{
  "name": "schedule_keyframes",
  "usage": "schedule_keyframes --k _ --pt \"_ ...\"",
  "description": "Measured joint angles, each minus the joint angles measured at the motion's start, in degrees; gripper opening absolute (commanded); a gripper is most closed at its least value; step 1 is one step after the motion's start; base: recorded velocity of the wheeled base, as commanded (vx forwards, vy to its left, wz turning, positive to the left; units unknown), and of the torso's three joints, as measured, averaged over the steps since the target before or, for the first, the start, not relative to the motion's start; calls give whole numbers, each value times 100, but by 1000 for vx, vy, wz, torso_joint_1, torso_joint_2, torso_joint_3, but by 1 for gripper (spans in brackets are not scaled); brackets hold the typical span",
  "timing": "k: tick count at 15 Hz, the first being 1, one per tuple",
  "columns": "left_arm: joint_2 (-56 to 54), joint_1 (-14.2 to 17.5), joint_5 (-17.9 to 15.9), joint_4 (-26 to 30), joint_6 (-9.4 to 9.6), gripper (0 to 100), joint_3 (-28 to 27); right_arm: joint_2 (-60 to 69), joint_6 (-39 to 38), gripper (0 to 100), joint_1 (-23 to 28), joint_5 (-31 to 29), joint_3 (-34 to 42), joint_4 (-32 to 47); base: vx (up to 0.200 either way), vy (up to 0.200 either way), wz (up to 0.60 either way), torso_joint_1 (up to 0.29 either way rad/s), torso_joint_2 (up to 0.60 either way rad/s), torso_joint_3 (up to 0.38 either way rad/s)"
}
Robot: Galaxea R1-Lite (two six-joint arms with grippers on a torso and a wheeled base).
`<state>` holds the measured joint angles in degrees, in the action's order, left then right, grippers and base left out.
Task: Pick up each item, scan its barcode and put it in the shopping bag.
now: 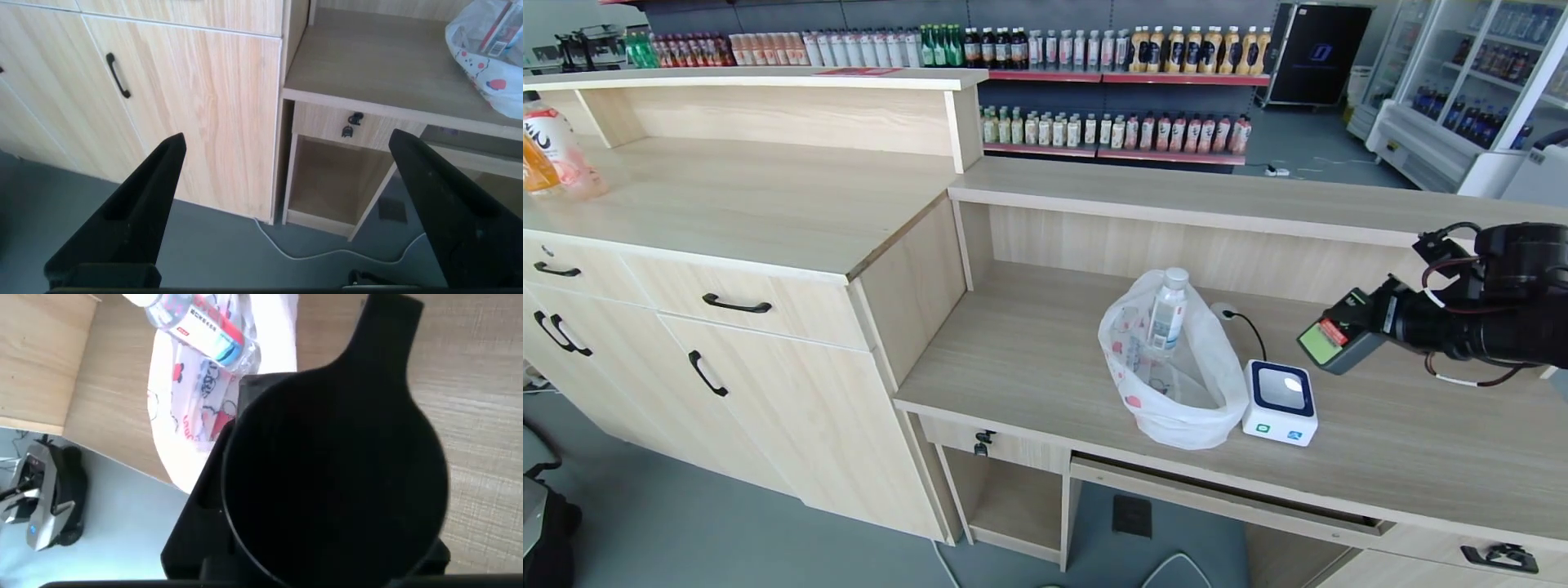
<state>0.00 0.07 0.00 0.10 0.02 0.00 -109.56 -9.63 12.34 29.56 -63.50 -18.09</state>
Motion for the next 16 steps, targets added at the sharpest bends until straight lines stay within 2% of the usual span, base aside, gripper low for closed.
schedule_keyframes --k 1,4,6,10,16 --pt "0 -2 0 0 -2 100 0 -122 11 0 -10 55 -67 -51 0 0 0 0 0 0" --pt "0 0 2 0 -2 100 0 -395 263 0 -16 714 -146 -104 0 0 0 0 0 0" --pt "0 2 0 0 -2 100 0 -513 463 0 -5 889 -107 -106 0 0 0 0 0 0" --pt "0 -2 0 0 -2 100 0 -795 785 0 -38 484 -182 -244 0 0 0 0 0 0" --pt "0 0 0 0 -2 100 0 -974 789 0 -66 464 -193 -315 0 0 0 0 0 0"
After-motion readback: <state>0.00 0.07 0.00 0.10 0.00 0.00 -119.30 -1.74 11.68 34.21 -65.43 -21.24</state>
